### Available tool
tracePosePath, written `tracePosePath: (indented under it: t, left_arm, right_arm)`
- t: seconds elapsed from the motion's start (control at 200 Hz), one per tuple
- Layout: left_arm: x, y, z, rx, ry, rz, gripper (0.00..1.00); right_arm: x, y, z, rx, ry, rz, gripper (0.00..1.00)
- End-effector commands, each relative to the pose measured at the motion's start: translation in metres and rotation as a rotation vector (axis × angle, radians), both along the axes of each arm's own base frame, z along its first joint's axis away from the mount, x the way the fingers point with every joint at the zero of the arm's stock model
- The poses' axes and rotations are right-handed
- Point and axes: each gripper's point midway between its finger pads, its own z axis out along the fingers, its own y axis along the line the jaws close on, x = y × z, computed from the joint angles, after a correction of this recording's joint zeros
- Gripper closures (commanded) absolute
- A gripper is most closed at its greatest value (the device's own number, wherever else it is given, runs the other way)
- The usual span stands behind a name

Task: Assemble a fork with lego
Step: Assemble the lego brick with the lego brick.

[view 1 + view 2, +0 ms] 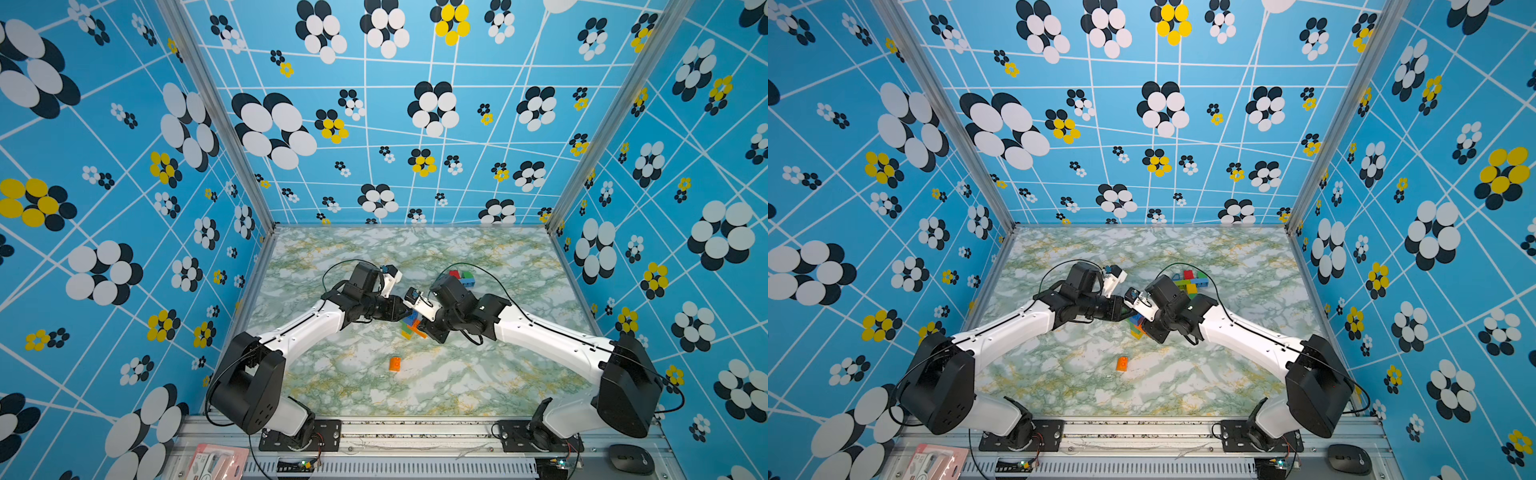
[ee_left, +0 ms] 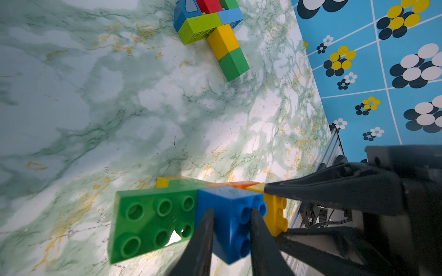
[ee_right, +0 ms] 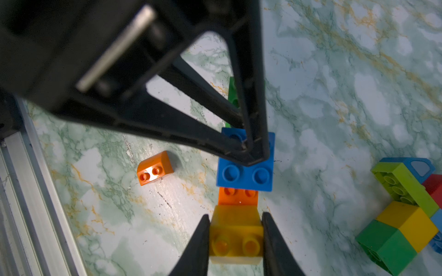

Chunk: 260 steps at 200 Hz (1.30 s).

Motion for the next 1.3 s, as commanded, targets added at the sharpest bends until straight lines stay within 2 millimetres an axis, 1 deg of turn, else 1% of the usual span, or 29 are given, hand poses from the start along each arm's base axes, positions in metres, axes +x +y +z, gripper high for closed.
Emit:
tracePosePath:
  t: [0.0, 0.14, 0.215, 0.295, 0.47, 0.72, 0.915, 0.96, 1.015, 1.07, 1.095, 1.1, 1.11, 1.13, 1.205, 1.23, 1.294]
  left_arm:
    - [-0.009, 0.013, -0.031, 0.086, 0.064, 0.021, 0.72]
    - [-0.010, 0.013, -0.032, 0.084, 0.067, 0.021, 0.72]
    - [-0.010, 0.013, -0.033, 0.085, 0.067, 0.021, 0.72]
    - [-0.010, 0.013, -0.033, 0.084, 0.068, 0.020, 0.72]
    - [-0.009, 0.014, -0.032, 0.082, 0.067, 0.023, 0.72]
    - [-0.009, 0.013, -0.032, 0.082, 0.068, 0.023, 0.72]
    - [-0.009, 0.014, -0.032, 0.083, 0.068, 0.023, 0.72]
    - [-0.009, 0.014, -0.032, 0.083, 0.067, 0.024, 0.72]
    - [-0.009, 0.015, -0.032, 0.083, 0.068, 0.026, 0.72]
    - [-0.009, 0.015, -0.032, 0.084, 0.068, 0.025, 0.72]
    - [-0.009, 0.015, -0.032, 0.083, 0.066, 0.026, 0.72]
    - [-0.009, 0.015, -0.032, 0.083, 0.066, 0.026, 0.72]
    - [-0.009, 0.015, -0.032, 0.083, 0.066, 0.025, 0.72]
    - [-0.009, 0.015, -0.032, 0.083, 0.067, 0.025, 0.72]
    - [-0.009, 0.015, -0.032, 0.083, 0.066, 0.026, 0.72]
    - [-0.009, 0.015, -0.032, 0.083, 0.067, 0.025, 0.73]
    - [-0.010, 0.015, -0.032, 0.083, 0.066, 0.025, 0.73]
  right_arm:
    - [-0.008, -0.002, -0.014, -0.042, 0.033, -0.002, 1.00]
    - [-0.004, -0.008, -0.017, -0.063, 0.022, -0.038, 1.00]
    - [-0.001, -0.007, -0.017, -0.059, 0.022, -0.055, 1.00]
    - [-0.002, -0.006, -0.020, -0.058, 0.036, -0.062, 1.00]
    - [-0.004, -0.009, -0.028, -0.086, 0.062, -0.075, 1.00]
    - [-0.005, -0.012, -0.035, -0.114, 0.076, -0.073, 1.00]
    - [-0.005, -0.012, -0.033, -0.108, 0.070, -0.069, 1.00]
    - [-0.005, -0.011, -0.032, -0.101, 0.067, -0.069, 0.96]
    - [-0.003, -0.009, -0.028, -0.086, 0.061, -0.073, 0.84]
    - [-0.001, -0.007, -0.022, -0.069, 0.053, -0.084, 0.63]
    - [0.001, -0.006, -0.019, -0.061, 0.048, -0.098, 0.49]
    - [0.002, -0.006, -0.018, -0.059, 0.045, -0.100, 0.47]
    - [0.003, -0.006, -0.016, -0.055, 0.042, -0.104, 0.40]
    - [0.004, -0.005, -0.013, -0.047, 0.036, -0.111, 0.30]
    - [0.008, -0.001, 0.002, -0.004, 0.010, -0.131, 0.02]
    - [0.010, 0.000, 0.008, 0.016, 0.002, -0.140, 0.01]
    - [0.012, 0.003, 0.021, 0.075, -0.021, -0.157, 0.01]
